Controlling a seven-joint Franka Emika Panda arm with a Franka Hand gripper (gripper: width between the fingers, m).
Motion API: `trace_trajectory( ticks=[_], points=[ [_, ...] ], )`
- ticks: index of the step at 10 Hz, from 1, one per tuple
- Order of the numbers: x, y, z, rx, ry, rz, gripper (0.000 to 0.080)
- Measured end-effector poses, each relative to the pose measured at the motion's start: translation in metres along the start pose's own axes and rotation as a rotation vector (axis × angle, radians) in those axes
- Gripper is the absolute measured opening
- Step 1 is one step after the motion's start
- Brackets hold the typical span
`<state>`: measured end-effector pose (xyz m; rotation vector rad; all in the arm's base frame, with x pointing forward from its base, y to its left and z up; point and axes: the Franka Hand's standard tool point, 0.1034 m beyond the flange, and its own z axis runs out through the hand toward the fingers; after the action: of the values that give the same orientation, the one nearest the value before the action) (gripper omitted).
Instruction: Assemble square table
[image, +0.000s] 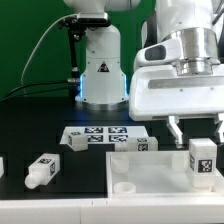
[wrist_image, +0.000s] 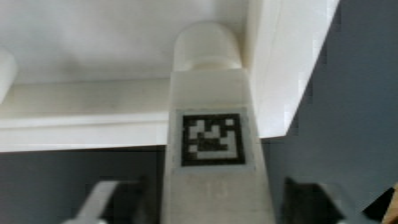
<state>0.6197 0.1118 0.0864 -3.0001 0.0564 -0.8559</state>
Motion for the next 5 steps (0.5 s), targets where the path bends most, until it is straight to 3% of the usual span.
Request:
trace_trajectory(
  ticks=[1, 2, 3, 5],
  points=[
    [0.001, 0.0, 0.0, 0.001, -0.031, 0.002, 0.0546],
    [0.01, 0.003, -0.004, 0.005, -0.055, 0.009, 0.0546],
    [0.015, 0.005, -0.005, 0.011, -0.115, 0.027, 0.0631],
    [0.019, -0.001, -0.001, 0.022, -0.277, 0.045, 0.0644]
  ],
)
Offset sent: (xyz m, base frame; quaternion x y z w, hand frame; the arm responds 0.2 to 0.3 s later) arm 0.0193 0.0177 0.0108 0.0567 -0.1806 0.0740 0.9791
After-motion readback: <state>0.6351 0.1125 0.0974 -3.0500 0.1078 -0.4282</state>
